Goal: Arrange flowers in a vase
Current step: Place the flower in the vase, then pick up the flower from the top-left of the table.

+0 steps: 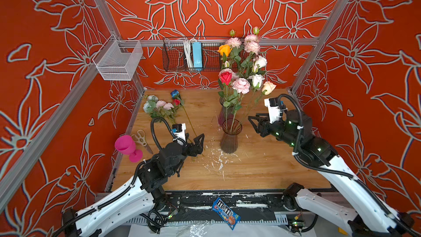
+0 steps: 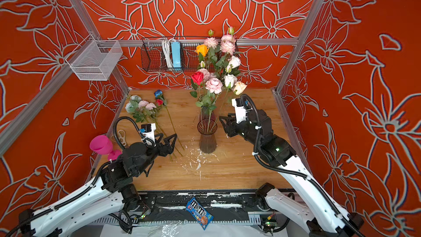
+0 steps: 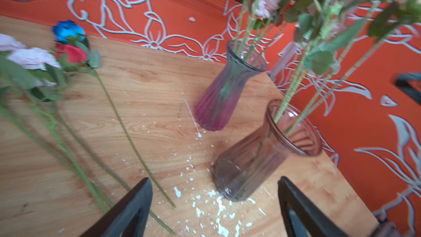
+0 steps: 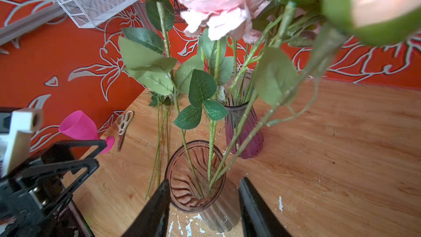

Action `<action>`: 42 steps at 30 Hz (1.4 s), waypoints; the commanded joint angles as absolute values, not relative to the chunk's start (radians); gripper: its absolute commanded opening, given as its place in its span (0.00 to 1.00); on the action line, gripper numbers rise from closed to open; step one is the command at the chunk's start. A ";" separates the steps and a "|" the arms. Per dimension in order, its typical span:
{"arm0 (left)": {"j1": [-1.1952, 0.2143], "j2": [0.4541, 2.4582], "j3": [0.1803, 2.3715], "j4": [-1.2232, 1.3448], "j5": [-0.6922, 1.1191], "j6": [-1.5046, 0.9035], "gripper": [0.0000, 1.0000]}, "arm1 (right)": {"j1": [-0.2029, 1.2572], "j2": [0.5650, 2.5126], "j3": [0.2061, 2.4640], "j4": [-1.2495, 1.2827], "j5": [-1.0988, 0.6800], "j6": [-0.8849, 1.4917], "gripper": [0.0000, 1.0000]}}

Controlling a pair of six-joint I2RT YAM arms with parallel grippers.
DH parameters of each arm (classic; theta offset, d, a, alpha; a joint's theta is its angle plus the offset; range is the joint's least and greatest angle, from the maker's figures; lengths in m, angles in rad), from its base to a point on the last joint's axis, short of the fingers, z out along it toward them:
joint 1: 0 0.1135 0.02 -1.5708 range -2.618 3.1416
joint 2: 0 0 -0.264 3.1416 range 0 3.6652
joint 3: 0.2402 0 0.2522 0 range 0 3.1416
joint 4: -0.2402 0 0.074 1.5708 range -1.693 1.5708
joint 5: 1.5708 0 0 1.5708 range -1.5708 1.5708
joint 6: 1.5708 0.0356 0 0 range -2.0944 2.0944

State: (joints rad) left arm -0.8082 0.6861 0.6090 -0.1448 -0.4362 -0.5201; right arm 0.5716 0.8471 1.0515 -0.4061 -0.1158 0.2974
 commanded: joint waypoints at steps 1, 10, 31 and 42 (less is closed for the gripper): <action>-0.773 0.779 0.688 -0.232 -0.530 -0.593 0.86 | 0.579 0.784 1.014 -0.436 -0.125 0.318 0.51; -0.502 1.141 0.857 -0.465 -0.487 -0.798 0.81 | 0.578 0.610 0.822 -0.391 -0.071 0.365 0.48; -0.204 1.589 1.015 -0.356 -0.171 -0.652 0.43 | 0.579 0.606 0.654 -0.281 -0.066 0.396 0.46; -0.202 1.798 1.209 -0.523 -0.318 -0.701 0.41 | 0.579 0.607 0.638 -0.273 -0.040 0.383 0.46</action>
